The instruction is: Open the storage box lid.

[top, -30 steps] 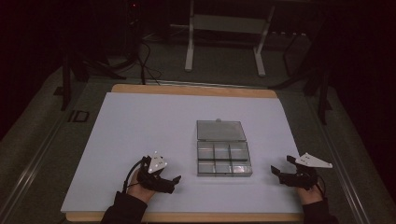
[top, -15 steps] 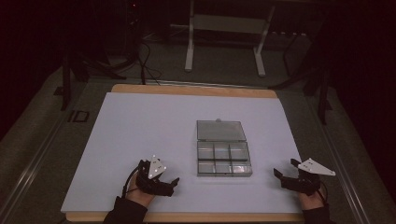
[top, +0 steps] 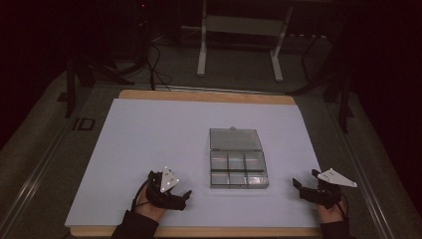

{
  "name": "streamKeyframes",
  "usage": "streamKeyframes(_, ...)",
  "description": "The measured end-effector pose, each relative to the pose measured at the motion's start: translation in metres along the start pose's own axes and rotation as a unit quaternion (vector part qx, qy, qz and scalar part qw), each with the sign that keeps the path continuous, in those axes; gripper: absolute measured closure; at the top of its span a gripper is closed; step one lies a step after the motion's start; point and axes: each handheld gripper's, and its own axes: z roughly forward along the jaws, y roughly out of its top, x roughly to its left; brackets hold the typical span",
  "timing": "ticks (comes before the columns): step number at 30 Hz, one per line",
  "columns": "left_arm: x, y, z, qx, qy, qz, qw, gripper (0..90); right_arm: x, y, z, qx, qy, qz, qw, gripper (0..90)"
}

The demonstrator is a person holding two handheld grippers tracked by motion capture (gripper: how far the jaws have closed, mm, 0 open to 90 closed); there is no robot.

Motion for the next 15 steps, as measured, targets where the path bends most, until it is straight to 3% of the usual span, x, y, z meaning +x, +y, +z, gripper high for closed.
streamKeyframes(15, -0.0022, 0.0, 0.0003, 0.0, 0.008, 0.006, 1.0, 2.5, -0.0012, 0.0005, 0.0016, 0.009, 0.006, 0.004, 0.9999, 14.4)
